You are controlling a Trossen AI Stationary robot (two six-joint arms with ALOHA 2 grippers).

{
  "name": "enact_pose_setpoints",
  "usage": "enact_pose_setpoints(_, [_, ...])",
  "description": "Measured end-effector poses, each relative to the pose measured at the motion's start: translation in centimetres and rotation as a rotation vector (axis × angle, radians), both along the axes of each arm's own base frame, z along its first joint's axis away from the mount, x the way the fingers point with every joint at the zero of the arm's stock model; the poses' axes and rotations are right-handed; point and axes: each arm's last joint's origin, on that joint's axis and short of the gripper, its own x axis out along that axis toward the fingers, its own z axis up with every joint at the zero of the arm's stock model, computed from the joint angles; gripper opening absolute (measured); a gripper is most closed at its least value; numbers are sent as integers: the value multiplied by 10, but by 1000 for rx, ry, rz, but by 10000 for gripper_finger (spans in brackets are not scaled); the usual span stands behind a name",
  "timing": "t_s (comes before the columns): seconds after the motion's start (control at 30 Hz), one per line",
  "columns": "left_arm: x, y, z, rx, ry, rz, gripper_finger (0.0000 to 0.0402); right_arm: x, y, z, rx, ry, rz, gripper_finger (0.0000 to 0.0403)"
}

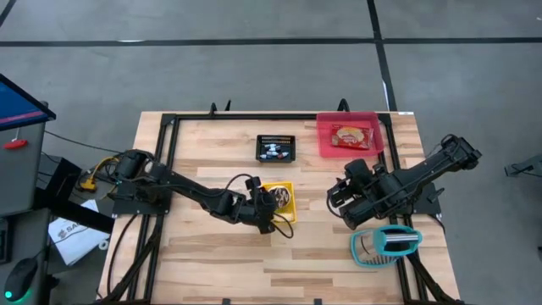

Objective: Pick & Place Food Item
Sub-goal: Return to Home Position

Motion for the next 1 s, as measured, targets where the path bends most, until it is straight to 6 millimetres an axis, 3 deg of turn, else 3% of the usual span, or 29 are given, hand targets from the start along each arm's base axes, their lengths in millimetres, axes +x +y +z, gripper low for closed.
enact_pose_setpoints(0.27, [-31,20,41,-84,-149,132,187,-1,5,0,11,-29,5,171])
enact_pose_setpoints(0.4, [-69,29,36,-173,-212,136,188,-4,6,2,12,-60,-7,171])
enact_pose_setpoints(0.5, [-102,38,31,-292,-368,93,189,-10,6,8,10,-115,-4,171])
enact_pose_setpoints(0.7, [-160,74,15,-430,-644,62,189,-26,-2,24,25,-202,23,171])
enact_pose_setpoints(0.83, [-183,97,10,-444,-689,3,185,-34,-10,35,55,-271,37,171])
enact_pose_setpoints(1.0, [-213,113,11,-335,-817,-66,174,-39,-17,46,87,-372,21,171])
